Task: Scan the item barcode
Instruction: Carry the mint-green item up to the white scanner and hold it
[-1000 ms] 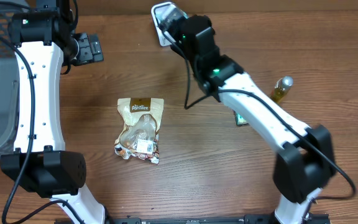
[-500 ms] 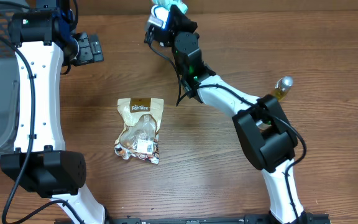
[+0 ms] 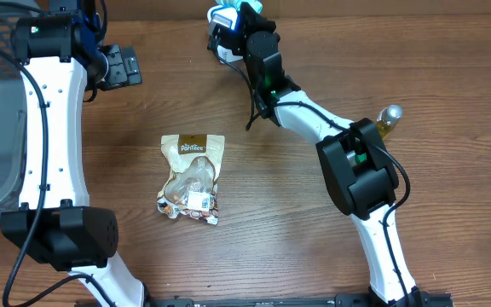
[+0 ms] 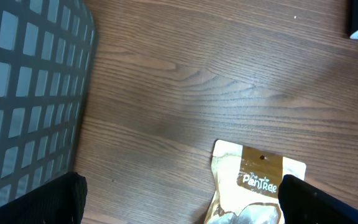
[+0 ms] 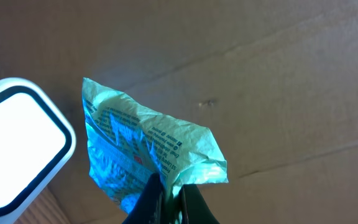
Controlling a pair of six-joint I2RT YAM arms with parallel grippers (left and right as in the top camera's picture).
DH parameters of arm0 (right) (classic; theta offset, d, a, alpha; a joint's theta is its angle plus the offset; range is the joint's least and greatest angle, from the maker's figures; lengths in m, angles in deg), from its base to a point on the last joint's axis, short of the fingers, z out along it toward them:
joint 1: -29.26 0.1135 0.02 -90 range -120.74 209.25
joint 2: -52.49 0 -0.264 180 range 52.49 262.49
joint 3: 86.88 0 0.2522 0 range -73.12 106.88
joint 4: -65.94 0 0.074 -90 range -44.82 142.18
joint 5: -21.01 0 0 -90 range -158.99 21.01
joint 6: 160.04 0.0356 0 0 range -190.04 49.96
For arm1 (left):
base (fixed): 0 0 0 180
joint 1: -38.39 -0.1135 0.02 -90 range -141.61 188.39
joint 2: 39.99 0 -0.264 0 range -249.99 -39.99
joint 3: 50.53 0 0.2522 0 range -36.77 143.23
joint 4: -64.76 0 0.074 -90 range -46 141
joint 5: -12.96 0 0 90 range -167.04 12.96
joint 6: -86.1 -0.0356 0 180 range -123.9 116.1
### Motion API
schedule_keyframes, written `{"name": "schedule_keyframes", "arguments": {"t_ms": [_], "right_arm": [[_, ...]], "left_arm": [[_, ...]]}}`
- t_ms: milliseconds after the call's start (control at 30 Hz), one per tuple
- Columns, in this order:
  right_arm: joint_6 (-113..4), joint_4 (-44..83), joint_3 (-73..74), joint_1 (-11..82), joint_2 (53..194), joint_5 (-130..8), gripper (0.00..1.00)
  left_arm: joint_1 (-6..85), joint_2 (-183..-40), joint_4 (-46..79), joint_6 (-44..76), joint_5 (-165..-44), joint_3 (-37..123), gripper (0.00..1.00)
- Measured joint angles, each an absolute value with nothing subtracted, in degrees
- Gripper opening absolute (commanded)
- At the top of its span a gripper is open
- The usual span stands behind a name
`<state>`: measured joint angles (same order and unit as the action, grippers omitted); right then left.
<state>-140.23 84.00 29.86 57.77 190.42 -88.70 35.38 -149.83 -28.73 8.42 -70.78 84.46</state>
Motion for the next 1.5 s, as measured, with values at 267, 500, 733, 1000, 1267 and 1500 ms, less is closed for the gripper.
{"name": "schedule_keyframes", "arguments": {"t_ms": [267, 500, 733, 1000, 1267, 1500], "right_arm": [[-136.21, 80.83, 30.47, 57.79, 191.75, -88.46, 0.04], [-135.64, 80.48, 30.49, 58.05, 193.59, -88.46, 0.04], [-135.69, 75.43, 30.93, 59.91, 193.59, -88.85, 0.04], [-135.69, 73.74, 30.93, 62.66, 193.59, -91.65, 0.04], [-135.66, 72.63, 30.97, 63.19, 193.59, -96.09, 0.04], [-135.66, 71.91, 30.97, 62.71, 193.59, -98.84, 0.04]], "left_arm": [[35.38, -149.83, -28.75, 8.42, -70.78, 84.46, 0.99], [35.38, -149.83, -28.73, 8.42, -70.78, 84.46, 1.00], [35.40, -149.83, -28.73, 8.42, -70.78, 84.46, 0.99], [35.38, -149.83, -28.73, 8.42, -70.78, 84.46, 1.00], [35.38, -149.83, -28.73, 8.42, -70.78, 84.46, 0.99], [35.38, -149.83, -28.75, 8.42, -70.78, 84.46, 1.00]]}}
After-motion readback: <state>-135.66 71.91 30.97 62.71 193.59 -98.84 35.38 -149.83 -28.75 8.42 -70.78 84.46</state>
